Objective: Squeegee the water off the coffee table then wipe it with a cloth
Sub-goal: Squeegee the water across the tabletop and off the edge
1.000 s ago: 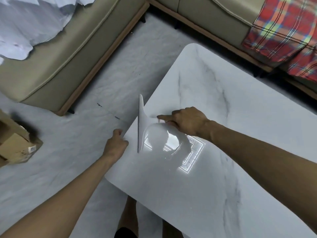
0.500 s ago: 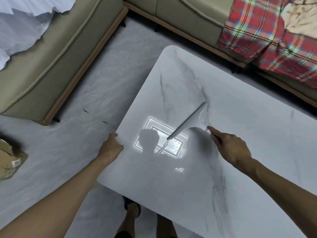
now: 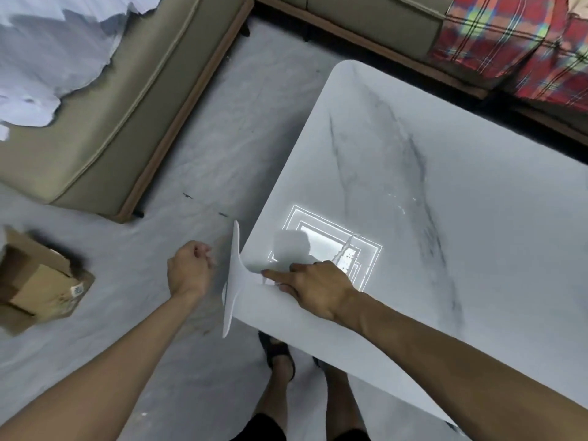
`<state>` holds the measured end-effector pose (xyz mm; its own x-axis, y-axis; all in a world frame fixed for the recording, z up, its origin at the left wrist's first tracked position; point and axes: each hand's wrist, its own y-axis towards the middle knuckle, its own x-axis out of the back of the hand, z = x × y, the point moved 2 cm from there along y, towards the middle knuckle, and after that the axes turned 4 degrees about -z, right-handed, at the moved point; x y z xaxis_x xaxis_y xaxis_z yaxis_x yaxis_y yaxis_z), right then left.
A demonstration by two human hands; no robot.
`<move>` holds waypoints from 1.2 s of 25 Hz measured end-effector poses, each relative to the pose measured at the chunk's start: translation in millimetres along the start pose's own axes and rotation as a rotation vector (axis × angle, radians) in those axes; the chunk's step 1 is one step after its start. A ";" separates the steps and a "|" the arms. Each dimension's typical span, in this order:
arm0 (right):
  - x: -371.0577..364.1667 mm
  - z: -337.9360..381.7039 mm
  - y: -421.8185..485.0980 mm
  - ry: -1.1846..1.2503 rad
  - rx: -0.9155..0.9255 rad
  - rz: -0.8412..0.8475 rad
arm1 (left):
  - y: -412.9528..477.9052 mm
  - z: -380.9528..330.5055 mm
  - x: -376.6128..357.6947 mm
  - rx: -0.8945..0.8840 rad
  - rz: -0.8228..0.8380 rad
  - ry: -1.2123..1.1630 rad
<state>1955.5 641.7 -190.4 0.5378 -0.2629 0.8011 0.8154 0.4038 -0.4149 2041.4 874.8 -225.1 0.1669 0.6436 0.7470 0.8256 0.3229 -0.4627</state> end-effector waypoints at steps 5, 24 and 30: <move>-18.8 -7.7 -10.3 -0.047 -0.011 0.004 | -11.6 21.0 -22.0 0.022 0.276 0.117; -41.8 41.1 -20.2 -0.089 0.090 0.078 | -27.0 48.7 3.8 0.070 0.008 -0.018; -26.8 -47.1 -110.0 -0.065 -0.060 -0.004 | -49.2 43.1 -21.4 0.014 0.115 0.038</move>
<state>1861.5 563.1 -186.5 0.5208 -0.2062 0.8284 0.8300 0.3492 -0.4349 1973.9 875.1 -238.9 0.2806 0.6504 0.7058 0.7923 0.2581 -0.5528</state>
